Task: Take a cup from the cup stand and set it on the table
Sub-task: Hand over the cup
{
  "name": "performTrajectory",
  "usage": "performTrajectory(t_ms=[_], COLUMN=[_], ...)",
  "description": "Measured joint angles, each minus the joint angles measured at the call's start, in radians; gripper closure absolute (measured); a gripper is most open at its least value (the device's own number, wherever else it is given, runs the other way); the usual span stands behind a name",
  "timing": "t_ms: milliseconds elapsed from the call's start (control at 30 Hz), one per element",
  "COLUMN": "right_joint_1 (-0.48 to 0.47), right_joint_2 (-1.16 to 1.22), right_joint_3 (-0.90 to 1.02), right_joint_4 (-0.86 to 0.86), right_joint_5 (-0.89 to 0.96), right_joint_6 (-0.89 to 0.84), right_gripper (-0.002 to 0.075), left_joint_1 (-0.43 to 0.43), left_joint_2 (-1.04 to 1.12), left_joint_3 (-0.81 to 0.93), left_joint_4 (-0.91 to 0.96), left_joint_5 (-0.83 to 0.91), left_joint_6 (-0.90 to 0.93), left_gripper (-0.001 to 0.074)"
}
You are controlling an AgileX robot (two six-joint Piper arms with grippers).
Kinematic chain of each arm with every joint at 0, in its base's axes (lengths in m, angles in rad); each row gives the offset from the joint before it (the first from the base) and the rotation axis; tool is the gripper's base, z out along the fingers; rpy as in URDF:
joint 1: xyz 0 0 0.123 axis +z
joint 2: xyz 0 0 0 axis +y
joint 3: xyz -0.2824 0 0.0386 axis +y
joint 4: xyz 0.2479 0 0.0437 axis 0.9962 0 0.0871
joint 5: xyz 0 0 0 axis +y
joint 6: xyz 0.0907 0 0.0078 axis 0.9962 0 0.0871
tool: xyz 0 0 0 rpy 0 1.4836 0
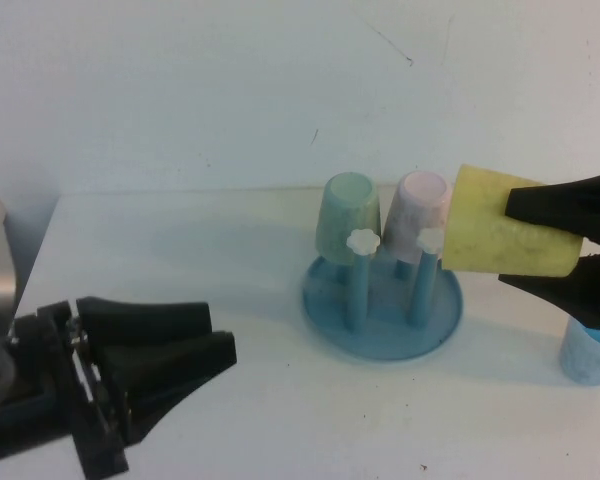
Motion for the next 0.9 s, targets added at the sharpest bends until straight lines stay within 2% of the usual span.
performTrajectory(t_ms=[100, 300, 400, 633, 900], right_joint_1=[0.000, 0.000, 0.000, 0.000, 0.000], right_joint_2=[0.000, 0.000, 0.000, 0.000, 0.000], right_joint_3=[0.000, 0.000, 0.000, 0.000, 0.000], right_joint_4=[0.000, 0.000, 0.000, 0.000, -0.002], right_joint_5=[0.000, -0.004, -0.023, -0.024, -0.003], right_joint_6=[-0.053, -0.076, -0.076, -0.079, -0.079], right_gripper=[0.0127, 0.0127, 0.0127, 0.0127, 0.0127], left_joint_1=[0.000, -0.014, -0.074, -0.296, -0.391], left_joint_2=[0.113, 0.361, 0.463, 0.624, 0.740], left_joint_3=[-0.065, -0.205, -0.276, -0.462, -0.642], left_joint_4=[-0.002, -0.007, -0.007, -0.007, -0.007], left_joint_5=[0.015, 0.085, 0.088, 0.047, 0.005], left_joint_6=[0.019, 0.075, 0.094, 0.178, 0.201], left_gripper=[0.0373, 0.0356, 0.0356, 0.0354, 0.0351])
